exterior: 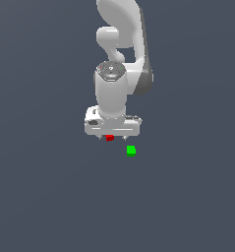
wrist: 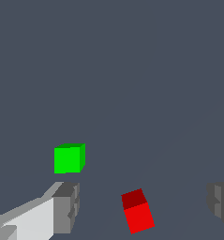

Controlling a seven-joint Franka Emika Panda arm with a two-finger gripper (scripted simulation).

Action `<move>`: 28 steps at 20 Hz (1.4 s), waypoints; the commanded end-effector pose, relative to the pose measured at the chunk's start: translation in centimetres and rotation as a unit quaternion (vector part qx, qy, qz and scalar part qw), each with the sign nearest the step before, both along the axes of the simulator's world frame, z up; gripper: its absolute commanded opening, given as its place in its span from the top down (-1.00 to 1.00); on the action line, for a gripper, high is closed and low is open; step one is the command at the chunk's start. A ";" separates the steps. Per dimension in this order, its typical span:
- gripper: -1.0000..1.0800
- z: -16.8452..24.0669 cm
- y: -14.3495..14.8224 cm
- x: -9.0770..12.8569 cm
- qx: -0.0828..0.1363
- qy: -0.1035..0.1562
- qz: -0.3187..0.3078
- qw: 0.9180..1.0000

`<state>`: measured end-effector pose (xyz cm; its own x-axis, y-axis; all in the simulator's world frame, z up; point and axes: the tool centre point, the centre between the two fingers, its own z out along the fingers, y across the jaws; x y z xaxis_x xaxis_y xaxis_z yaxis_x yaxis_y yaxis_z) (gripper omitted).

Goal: Stack the red cube on top of the green cube.

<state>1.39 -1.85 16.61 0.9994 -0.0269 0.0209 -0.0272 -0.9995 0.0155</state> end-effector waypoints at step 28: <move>-0.92 -8.3 -1.7 -9.6 0.006 0.010 0.132 0.991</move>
<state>-7.59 -3.39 8.84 0.9761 0.2173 0.0031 0.2173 -0.9761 0.0028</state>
